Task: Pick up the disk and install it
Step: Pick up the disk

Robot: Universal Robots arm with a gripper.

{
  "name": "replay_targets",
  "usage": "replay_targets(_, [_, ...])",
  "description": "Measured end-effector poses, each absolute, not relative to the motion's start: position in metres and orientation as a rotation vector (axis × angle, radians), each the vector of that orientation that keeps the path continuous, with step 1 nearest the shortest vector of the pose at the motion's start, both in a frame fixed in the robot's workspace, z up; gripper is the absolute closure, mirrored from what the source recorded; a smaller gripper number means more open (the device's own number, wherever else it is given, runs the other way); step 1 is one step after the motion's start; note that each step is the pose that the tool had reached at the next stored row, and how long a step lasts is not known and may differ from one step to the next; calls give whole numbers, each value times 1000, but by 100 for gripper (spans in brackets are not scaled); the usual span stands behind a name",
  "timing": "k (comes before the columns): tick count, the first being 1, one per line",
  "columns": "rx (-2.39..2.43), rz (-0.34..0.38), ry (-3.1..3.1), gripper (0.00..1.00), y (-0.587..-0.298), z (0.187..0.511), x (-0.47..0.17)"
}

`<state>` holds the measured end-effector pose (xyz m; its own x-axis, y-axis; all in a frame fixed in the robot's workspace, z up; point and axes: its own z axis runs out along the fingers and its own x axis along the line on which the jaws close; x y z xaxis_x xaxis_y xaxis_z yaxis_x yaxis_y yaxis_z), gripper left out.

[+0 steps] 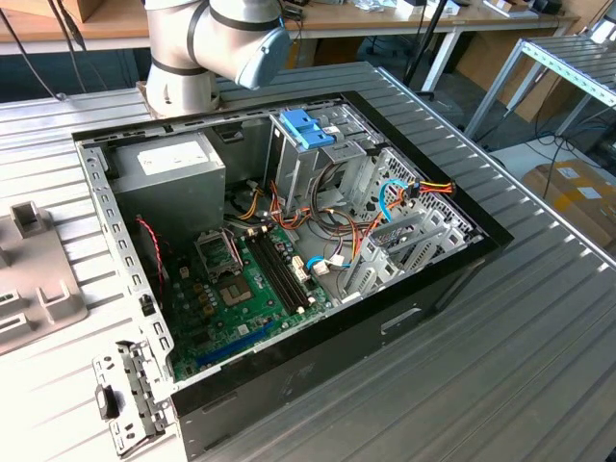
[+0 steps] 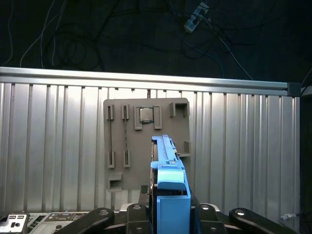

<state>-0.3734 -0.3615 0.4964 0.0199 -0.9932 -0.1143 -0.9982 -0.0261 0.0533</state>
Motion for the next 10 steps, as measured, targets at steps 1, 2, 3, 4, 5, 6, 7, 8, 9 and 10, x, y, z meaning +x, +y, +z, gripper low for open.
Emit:
replay_targets(1, [-2213, 185, 2162, 63, -362, 496, -373])
replay_targets(2, [-2213, 185, 2162, 63, -363, 496, -372])
replay_targets(3, [-2213, 185, 2163, 63, -366, 496, -370])
replay_targets(4, [-2213, 185, 2162, 63, -367, 496, -369])
replay_targets(5, [-2213, 185, 2163, 63, -368, 496, -368])
replay_targets(6, [-2213, 185, 2163, 63, -369, 496, -367])
replay_targets(7, [-2213, 185, 2162, 63, -371, 496, -366])
replay_targets(8, [-2213, 185, 2163, 63, -372, 496, -365])
replay_targets(9, [-2213, 185, 2163, 63, -374, 496, -363])
replay_targets(10, [-2213, 185, 2162, 63, -374, 496, -362])
